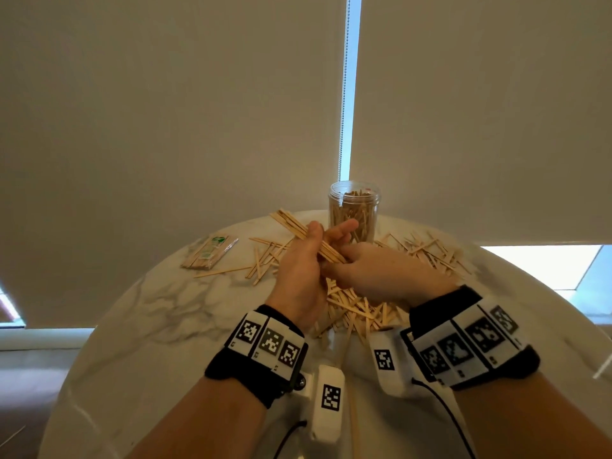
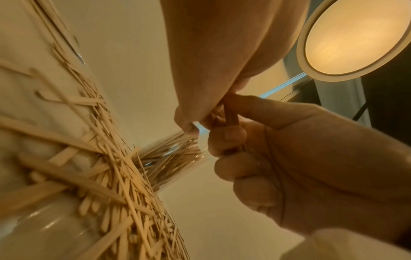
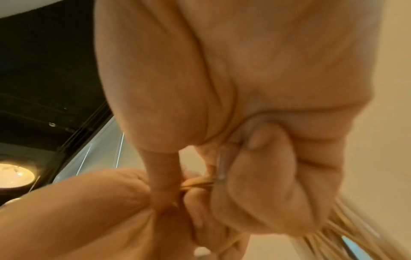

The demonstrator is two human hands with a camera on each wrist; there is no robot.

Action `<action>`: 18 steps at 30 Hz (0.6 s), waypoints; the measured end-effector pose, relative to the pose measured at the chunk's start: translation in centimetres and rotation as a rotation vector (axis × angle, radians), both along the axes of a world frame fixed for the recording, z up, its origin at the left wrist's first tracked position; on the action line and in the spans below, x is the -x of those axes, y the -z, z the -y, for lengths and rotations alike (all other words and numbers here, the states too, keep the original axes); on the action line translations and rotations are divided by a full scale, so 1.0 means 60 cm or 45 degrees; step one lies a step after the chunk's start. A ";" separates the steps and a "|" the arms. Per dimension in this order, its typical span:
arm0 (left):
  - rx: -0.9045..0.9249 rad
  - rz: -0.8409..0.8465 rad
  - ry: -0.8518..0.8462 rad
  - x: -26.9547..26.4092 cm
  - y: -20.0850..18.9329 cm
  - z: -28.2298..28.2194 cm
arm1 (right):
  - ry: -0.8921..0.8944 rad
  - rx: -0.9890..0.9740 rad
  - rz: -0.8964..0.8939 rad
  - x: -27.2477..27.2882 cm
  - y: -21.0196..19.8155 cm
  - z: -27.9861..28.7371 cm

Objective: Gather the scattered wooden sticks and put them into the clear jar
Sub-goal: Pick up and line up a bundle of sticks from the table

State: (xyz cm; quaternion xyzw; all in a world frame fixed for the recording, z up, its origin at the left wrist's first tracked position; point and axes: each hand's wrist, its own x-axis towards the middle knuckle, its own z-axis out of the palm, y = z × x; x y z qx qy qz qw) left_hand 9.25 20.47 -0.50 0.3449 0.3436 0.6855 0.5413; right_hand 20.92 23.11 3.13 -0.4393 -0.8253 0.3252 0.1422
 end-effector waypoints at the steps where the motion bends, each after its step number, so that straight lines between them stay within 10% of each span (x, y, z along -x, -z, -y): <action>1: -0.001 0.009 0.023 0.000 0.000 0.001 | 0.003 -0.009 -0.017 -0.004 -0.001 -0.002; 10: 0.032 0.433 -0.154 0.029 0.001 -0.004 | -0.012 -0.026 0.276 -0.049 -0.008 -0.020; 18: 0.051 0.339 -0.182 0.012 0.013 -0.016 | -0.071 0.165 0.335 -0.037 0.000 -0.018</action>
